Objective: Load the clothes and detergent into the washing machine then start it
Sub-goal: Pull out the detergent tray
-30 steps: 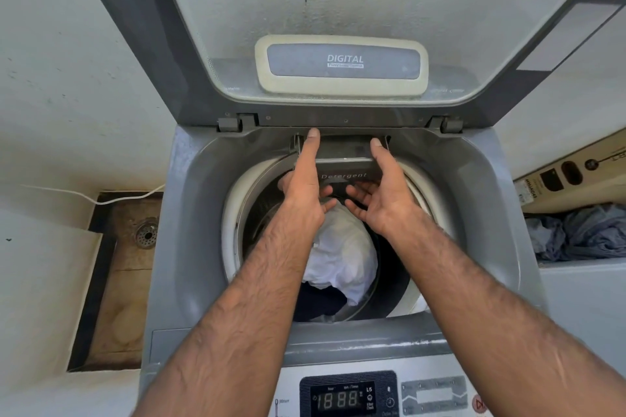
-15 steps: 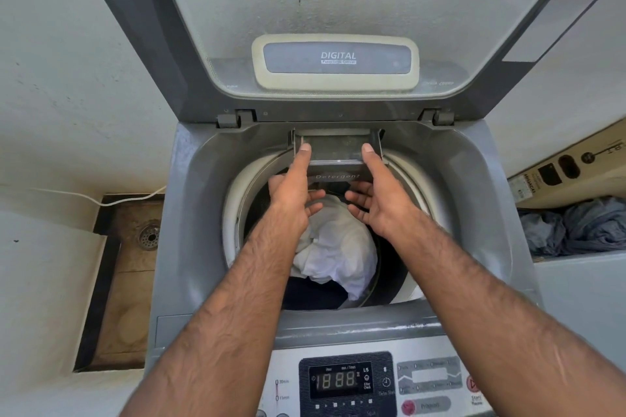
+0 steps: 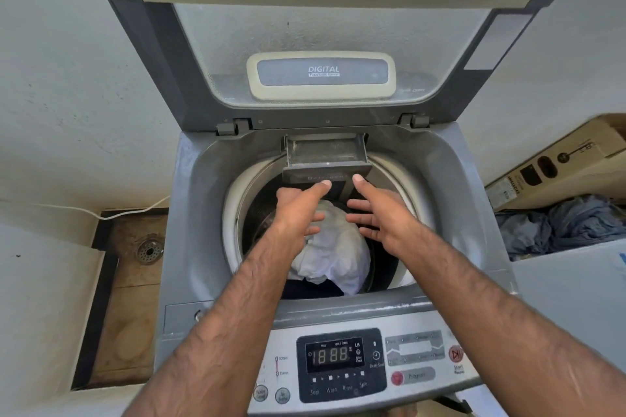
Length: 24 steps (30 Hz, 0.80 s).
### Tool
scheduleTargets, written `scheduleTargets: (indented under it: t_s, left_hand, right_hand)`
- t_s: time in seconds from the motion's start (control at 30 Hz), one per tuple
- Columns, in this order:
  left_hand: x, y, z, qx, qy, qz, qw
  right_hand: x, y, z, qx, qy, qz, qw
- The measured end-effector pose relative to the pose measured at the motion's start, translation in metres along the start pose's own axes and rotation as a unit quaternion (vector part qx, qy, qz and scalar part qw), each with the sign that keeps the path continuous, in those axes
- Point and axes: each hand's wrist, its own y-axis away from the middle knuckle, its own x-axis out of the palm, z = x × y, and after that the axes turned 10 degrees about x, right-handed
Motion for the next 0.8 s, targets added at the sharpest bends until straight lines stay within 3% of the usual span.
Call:
scheduleTargets:
  t_s: [0.17,0.27,0.5,0.8]
  left_hand:
    - [0.003,0.023,-0.006,0.049,-0.109,0.025,0.993]
    - [0.005,0.042,-0.014,0.105,-0.213,0.067,0.969]
    - [0.041,0.097,-0.054,0.232,-0.440,0.179,0.849]
    - [0.176,0.164,-0.075,0.378,-0.496,0.283,0.729]
  right_hand:
    - [-0.008,0.024,-0.004,-0.072,0.051,-0.041,0.995]
    - [-0.014,0.039,-0.006,-0.130,0.108,-0.049,0.984]
    - [-0.073,0.095,-0.005,-0.230,0.305,-0.113,0.917]
    - [-0.211,0.157,-0.030,-0.254,0.360,-0.234,0.867]
